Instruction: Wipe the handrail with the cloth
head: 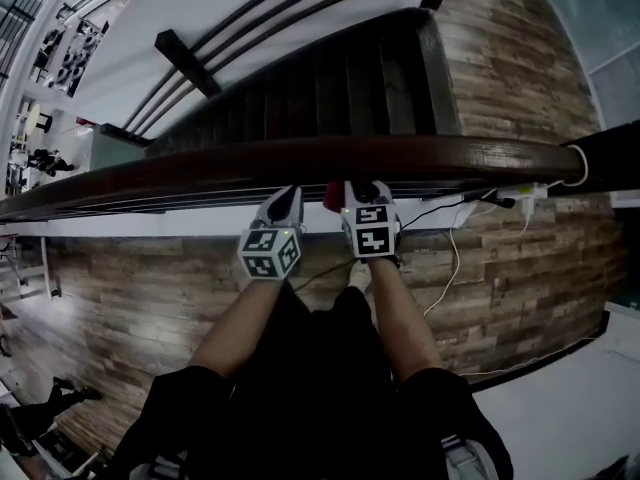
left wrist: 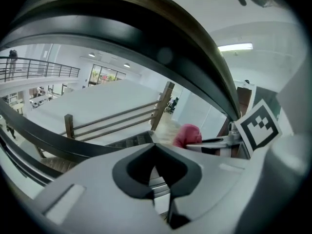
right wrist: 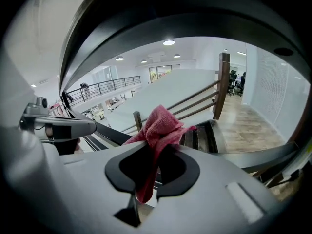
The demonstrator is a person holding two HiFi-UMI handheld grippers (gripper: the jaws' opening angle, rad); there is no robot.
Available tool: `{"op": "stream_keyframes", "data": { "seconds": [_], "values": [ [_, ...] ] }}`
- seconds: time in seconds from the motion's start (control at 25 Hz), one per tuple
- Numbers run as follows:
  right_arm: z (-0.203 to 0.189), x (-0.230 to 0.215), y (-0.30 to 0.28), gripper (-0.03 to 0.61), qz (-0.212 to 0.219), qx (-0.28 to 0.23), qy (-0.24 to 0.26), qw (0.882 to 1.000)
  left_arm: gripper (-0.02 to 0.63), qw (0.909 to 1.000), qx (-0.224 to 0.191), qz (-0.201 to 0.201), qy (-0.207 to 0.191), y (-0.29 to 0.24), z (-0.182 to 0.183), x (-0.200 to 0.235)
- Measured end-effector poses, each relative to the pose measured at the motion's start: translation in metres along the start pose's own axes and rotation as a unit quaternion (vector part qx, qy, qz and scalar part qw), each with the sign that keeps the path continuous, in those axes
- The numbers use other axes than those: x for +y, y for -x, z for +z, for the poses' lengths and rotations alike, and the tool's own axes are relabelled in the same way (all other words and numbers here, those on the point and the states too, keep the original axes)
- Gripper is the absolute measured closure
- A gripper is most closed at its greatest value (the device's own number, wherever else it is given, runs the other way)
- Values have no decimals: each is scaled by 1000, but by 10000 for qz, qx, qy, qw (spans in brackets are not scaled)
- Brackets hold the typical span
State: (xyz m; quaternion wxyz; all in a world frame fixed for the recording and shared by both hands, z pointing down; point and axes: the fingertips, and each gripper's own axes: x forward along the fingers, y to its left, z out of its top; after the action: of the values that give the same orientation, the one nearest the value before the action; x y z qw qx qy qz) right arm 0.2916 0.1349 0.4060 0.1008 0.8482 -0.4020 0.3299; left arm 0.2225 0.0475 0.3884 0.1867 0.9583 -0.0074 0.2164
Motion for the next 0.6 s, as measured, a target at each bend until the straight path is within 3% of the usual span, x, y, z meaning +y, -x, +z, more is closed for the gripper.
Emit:
{"op": "stream_keyframes", "data": {
  "seconds": [0.28, 0.6],
  "values": [
    [-5, -33, 8, 537, 212, 119, 79, 9997, 614, 9997, -77, 214, 128, -17, -8, -29],
    [-9, -71, 22, 537, 23, 122, 100, 9999, 614, 9999, -1, 128, 60, -36, -13, -62]
  ]
}}
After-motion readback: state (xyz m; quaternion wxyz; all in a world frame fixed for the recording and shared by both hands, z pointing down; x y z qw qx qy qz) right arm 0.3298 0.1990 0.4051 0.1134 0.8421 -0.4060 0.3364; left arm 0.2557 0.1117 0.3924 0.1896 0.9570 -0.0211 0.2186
